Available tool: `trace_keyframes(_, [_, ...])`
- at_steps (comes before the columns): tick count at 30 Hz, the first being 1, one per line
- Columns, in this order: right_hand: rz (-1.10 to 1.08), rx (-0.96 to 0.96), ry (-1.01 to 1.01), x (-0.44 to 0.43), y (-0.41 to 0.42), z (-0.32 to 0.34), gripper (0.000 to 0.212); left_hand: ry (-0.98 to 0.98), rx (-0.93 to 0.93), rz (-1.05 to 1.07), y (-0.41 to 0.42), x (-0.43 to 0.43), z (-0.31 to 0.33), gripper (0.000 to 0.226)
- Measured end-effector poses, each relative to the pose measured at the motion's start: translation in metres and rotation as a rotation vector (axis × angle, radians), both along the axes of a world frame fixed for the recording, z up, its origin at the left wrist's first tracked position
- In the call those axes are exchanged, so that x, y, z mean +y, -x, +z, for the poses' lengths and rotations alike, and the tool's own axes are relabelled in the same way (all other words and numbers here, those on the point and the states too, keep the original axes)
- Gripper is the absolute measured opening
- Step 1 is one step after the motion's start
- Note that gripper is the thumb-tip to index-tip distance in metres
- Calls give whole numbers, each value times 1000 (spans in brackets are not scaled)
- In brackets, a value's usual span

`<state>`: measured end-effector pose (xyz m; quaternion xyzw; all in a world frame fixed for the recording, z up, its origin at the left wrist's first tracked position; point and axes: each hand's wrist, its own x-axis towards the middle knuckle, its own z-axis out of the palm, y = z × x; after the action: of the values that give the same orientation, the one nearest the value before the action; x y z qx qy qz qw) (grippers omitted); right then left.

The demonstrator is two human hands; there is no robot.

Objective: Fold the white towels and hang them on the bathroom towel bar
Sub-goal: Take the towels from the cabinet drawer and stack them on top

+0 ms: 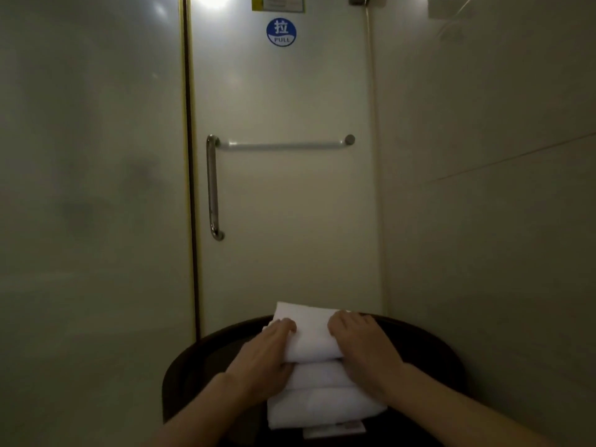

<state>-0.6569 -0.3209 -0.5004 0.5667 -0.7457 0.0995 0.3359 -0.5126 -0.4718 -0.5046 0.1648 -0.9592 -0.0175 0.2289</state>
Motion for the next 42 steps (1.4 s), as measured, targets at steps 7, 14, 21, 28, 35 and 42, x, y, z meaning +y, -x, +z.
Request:
trace_keyframes(7, [55,-45,-66,3,-2,0,71,133,-37,4,7,-2,2,80])
trace_keyframes(14, [21,-33,-191,-1,1,-22,83,149,-128,2,17,-1,-11,79])
trace_keyframes(21, [17,-38,-214,3,0,-30,88,202,-146,28,15,8,-14,73])
trace_keyframes(28, [13,-43,-243,18,-13,-16,79,244,-197,80,8,14,-7,78])
trace_keyframes(35, [67,-122,-138,56,-44,-9,60,287,-203,57,-10,28,-6,77])
trace_keyframes(42, [169,-48,-246,100,-73,-39,53,264,-303,76,-22,51,-13,74])
